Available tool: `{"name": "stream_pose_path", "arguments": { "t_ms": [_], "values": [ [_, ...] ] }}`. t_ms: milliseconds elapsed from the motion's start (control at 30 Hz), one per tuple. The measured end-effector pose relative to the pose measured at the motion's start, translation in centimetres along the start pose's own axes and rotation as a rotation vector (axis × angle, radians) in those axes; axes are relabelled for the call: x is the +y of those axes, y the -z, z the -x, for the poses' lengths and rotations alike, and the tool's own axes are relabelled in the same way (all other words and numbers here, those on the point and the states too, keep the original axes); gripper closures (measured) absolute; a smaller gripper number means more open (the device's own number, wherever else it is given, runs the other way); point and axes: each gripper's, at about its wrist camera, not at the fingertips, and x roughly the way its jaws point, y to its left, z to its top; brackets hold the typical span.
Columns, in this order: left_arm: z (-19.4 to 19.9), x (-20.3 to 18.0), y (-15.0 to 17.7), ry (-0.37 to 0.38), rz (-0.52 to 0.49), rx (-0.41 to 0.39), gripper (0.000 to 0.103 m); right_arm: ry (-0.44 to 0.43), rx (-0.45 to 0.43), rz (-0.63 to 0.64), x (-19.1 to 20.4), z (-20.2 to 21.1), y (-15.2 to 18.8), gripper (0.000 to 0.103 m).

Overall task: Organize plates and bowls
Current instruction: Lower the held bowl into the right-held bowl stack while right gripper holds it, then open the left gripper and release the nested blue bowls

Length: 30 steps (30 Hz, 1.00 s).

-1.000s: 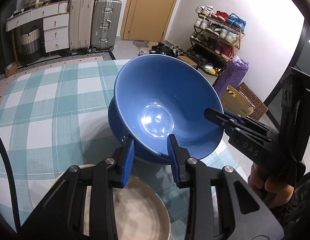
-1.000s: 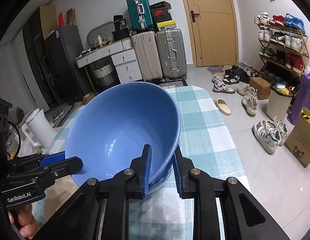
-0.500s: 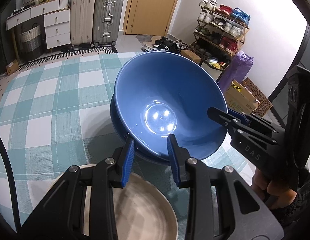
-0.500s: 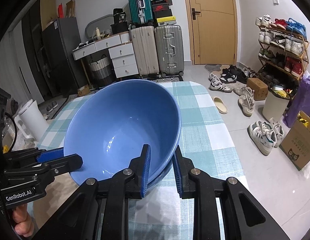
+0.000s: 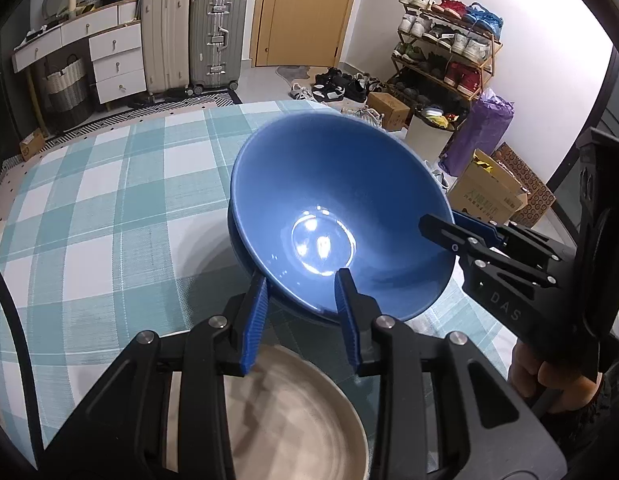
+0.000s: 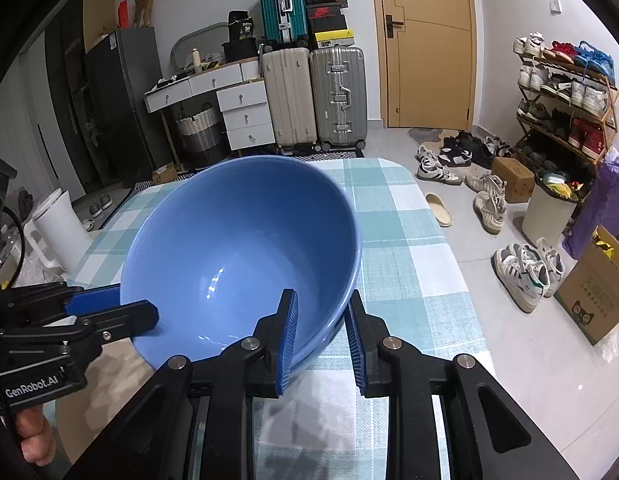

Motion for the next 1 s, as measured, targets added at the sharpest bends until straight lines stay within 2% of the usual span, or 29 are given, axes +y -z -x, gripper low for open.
{"name": "stream_pose_path", "arguments": {
  "t_ms": [333, 400, 567, 633, 700, 767, 833, 867, 900, 1000],
  "values": [
    [-0.6, 1.0, 0.3, -0.012, 0.001, 0.018, 0.068, -0.012, -0.005, 0.007, 0.2, 0.0, 0.2, 0.08],
    [-0.5, 1.0, 0.3, -0.01, 0.002, 0.015, 0.065, -0.014, -0.004, 0.007, 0.3, 0.0, 0.2, 0.079],
    [-0.5, 1.7, 0.4, 0.006, 0.023, 0.021, 0.054, -0.019, 0.001, -0.004, 0.0, -0.1, 0.4, 0.071],
    [-0.3, 2.1, 0.3, 0.008, 0.036, 0.012, 0.046, -0.024, -0.002, -0.01, -0.3, 0.1, 0.4, 0.06],
    [-0.2, 2.5, 0.1, -0.001, 0.046, 0.003, 0.029, -0.035, -0.004, -0.024, -0.6, 0.3, 0.4, 0.051],
    [0.0, 3.0, -0.3, -0.007, 0.058, -0.013, 0.019, -0.052, -0.002, -0.034, -0.9, 0.4, 0.4, 0.039],
    [0.1, 3.4, -0.6, -0.009, 0.062, -0.03, 0.016, -0.08, -0.008, -0.043, -1.2, 0.8, 0.4, 0.018],
    [0.1, 3.4, -0.7, -0.007, 0.065, -0.039, 0.006, -0.085, -0.014, -0.046, -1.3, 0.9, 0.4, 0.017],
    [0.2, 3.6, -0.8, -0.004, 0.071, -0.049, 0.001, -0.086, -0.017, -0.047, -1.4, 1.0, 0.4, 0.014],
    [0.2, 4.2, -1.2, 0.019, 0.092, -0.07, 0.001, -0.082, -0.01, -0.053, -1.6, 0.8, 0.3, 0.005]
  ]
}}
